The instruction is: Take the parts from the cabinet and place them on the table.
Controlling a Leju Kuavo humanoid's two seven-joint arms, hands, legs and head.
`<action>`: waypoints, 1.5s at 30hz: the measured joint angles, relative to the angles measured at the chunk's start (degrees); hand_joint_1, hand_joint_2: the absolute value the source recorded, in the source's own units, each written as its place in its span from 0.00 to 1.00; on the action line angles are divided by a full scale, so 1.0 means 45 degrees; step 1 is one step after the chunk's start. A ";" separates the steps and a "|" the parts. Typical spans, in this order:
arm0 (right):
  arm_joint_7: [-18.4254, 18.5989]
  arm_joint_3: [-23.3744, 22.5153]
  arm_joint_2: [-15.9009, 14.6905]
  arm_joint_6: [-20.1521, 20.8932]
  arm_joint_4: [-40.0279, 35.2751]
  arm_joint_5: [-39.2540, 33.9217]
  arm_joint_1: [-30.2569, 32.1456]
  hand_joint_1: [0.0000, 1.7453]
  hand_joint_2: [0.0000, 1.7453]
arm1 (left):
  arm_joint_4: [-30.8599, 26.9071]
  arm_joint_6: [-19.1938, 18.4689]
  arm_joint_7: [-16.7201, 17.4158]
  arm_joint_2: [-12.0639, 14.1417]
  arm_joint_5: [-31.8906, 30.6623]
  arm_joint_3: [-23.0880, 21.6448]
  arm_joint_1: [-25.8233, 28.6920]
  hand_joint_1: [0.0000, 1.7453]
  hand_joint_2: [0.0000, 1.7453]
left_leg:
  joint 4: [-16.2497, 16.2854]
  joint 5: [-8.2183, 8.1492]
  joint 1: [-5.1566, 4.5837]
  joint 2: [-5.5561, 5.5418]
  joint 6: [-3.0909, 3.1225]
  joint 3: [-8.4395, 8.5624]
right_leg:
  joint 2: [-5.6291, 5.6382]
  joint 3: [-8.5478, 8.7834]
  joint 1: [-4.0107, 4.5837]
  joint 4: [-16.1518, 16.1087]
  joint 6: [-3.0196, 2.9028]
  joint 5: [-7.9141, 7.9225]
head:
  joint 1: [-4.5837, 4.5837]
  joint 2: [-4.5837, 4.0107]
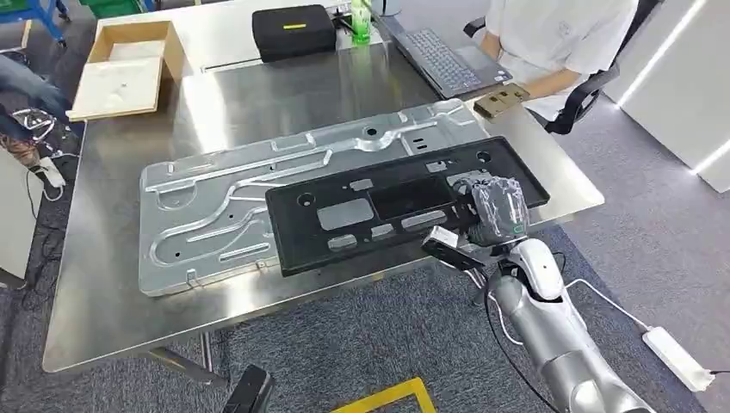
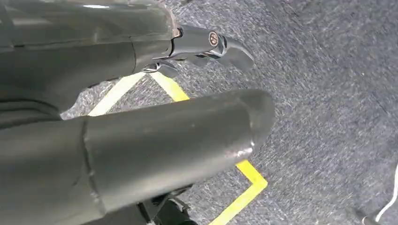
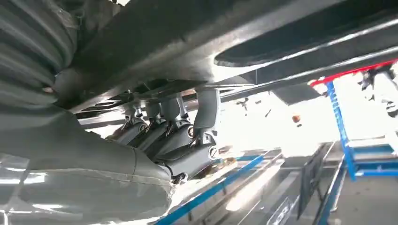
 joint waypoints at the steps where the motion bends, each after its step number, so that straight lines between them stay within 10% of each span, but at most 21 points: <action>1: -0.0053 -0.0010 -0.0102 0.0024 0.0067 -0.0014 -0.0009 1.00 1.00 | 0.0000 -0.0010 0.0000 -0.0015 -0.0010 -0.0010 -0.0015 0.00 0.00 | -0.0143 0.0090 0.0085 0.0041 0.0106 0.0088 | -0.0060 -0.0024 -0.0066 0.0143 0.0048 -0.0135 | -0.0005 0.0000; 6: -0.0363 -0.0010 -0.0281 0.0649 0.0402 -0.0067 -0.0147 1.00 1.00 | 0.0000 -0.0078 0.0043 -0.0015 -0.0092 -0.0039 -0.0061 0.00 0.00 | -0.0176 0.0106 0.0094 0.0086 0.0208 0.0093 | -0.0199 -0.1774 -0.0160 0.3757 0.0288 -0.1727 | 0.0005 0.0000; 8: -0.0578 -0.0010 -0.0398 0.0845 0.0534 -0.0233 -0.0154 1.00 1.00 | 0.0000 -0.0116 0.0087 -0.0019 -0.0092 -0.0073 -0.0064 0.00 0.00 | -0.0158 0.0082 0.0109 0.0082 0.0173 0.0112 | -0.0257 -0.1360 -0.0228 0.2785 0.0321 -0.0926 | 0.0005 0.0000; 10: -0.0651 -0.0010 -0.0456 0.0825 0.0563 -0.0257 -0.0235 1.00 1.00 | 0.0000 -0.0165 0.0097 -0.0024 -0.0087 -0.0087 -0.0073 0.00 0.00 | -0.0113 0.0004 0.0136 0.0083 0.0052 0.0156 | -0.0380 -0.0151 -0.0278 0.0368 0.0331 0.0201 | 0.0005 0.0000; 16: -0.0694 -0.0005 -0.0495 0.0782 0.0680 -0.0257 -0.0295 1.00 1.00 | 0.0000 -0.0189 0.0126 -0.0019 -0.0083 -0.0092 -0.0109 0.00 0.00 | -0.0074 -0.0138 0.0085 0.0122 -0.0389 0.0081 | -0.0308 0.0003 -0.0190 -0.0075 -0.0165 0.0044 | -0.0014 0.0000; 21: -0.0354 -0.0005 -0.0505 0.0159 0.0685 0.0181 -0.0261 1.00 1.00 | 0.0000 -0.0180 0.0126 -0.0015 -0.0092 -0.0092 -0.0069 0.00 0.00 | 0.3956 -0.1936 0.0087 0.0096 -0.0408 -0.1728 | -0.0308 0.0044 -0.0022 -0.0064 -0.0463 0.0001 | -0.0010 0.0000; 23: -0.0057 -0.0005 -0.0490 -0.0205 0.0685 0.0535 -0.0205 1.00 1.00 | 0.0000 -0.0165 0.0126 -0.0015 -0.0092 -0.0092 -0.0060 0.00 0.00 | 0.3301 -0.1222 0.0055 0.0103 -0.0296 -0.1481 | -0.0377 0.0080 0.0047 -0.0035 -0.0510 -0.0033 | -0.0010 0.0000; 25: 0.0107 -0.0005 -0.0490 -0.0394 0.0685 0.0739 -0.0202 1.00 1.00 | 0.0000 -0.0146 0.0126 -0.0015 -0.0087 -0.0092 -0.0079 0.00 0.00 | 0.1099 -0.0102 -0.0032 0.0267 -0.0073 -0.0440 | -0.0427 0.0145 0.0101 0.0006 -0.0510 -0.0092 | -0.0010 0.0000; 27: 0.0161 -0.0005 -0.0495 -0.0506 0.0685 0.0802 -0.0191 1.00 1.00 | 0.0000 -0.0116 0.0121 -0.0010 -0.0087 -0.0092 -0.0138 0.00 0.00 | -0.0024 -0.0056 -0.0232 0.0783 0.0102 0.0000 | -0.0516 0.0124 0.0224 0.0094 -0.0417 -0.0160 | 0.0000 0.0000; 32: 0.0228 -0.0005 -0.0500 -0.0544 0.0665 0.0821 -0.0100 1.00 1.00 | 0.0000 -0.0092 0.0117 -0.0019 -0.0083 -0.0121 -0.0135 0.00 0.00 | -0.0214 0.0204 -0.0113 0.0344 0.0241 0.0042 | -0.0631 0.0073 0.0119 0.0257 -0.0107 -0.0359 | 0.0005 0.0000; 36: 0.0234 -0.0068 -0.0500 -0.0646 0.0660 0.0830 0.0001 1.00 1.00 | 0.0000 -0.0092 0.0112 -0.0024 -0.0083 -0.0185 -0.0133 0.00 0.00 | -0.0221 0.0234 -0.0086 0.0037 0.0314 0.0019 | -0.0428 -0.1418 -0.0074 0.3423 0.0152 -0.1902 | 0.0005 0.0000; 38: 0.0233 -0.0068 -0.0500 -0.0651 0.0660 0.0889 0.0066 1.00 1.00 | 0.0000 -0.0092 0.0112 -0.0024 -0.0083 -0.0185 -0.0103 0.00 0.00 | -0.0208 0.0231 -0.0051 -0.0116 0.0292 0.0024 | -0.0426 -0.1360 -0.0181 0.3198 0.0235 -0.1422 | 0.0005 0.0000; 40: 0.0233 -0.0068 -0.0500 -0.0656 0.0655 0.0913 0.0062 1.00 1.00 | 0.0000 -0.0097 0.0112 -0.0034 -0.0083 -0.0199 -0.0117 0.00 0.00 | -0.0132 0.0185 0.0034 -0.0302 0.0176 0.0034 | -0.0318 -0.0374 -0.0295 0.1199 0.0312 -0.0287 | 0.0000 0.0000; 42: 0.0233 -0.0073 -0.0500 -0.0680 0.0655 0.0913 0.0064 1.00 1.00 | 0.0000 -0.0097 0.0102 -0.0053 -0.0073 -0.0199 -0.0147 0.00 0.00 | -0.0017 0.0134 -0.0006 -0.0450 -0.0030 -0.0092 | 0.0369 0.0157 -0.0341 0.0108 0.0353 -0.0266 | 0.0010 0.0000; 45: 0.0258 -0.0092 -0.0524 -0.0709 0.0626 0.0894 0.0128 1.00 1.00 | 0.0000 -0.0102 0.0087 -0.0063 -0.0053 -0.0199 -0.0116 0.00 0.00 | -0.0117 0.0251 0.0030 -0.0634 -0.0260 -0.0120 | 0.0141 0.0082 -0.0224 0.0139 0.0106 -0.0241 | -0.0005 0.0000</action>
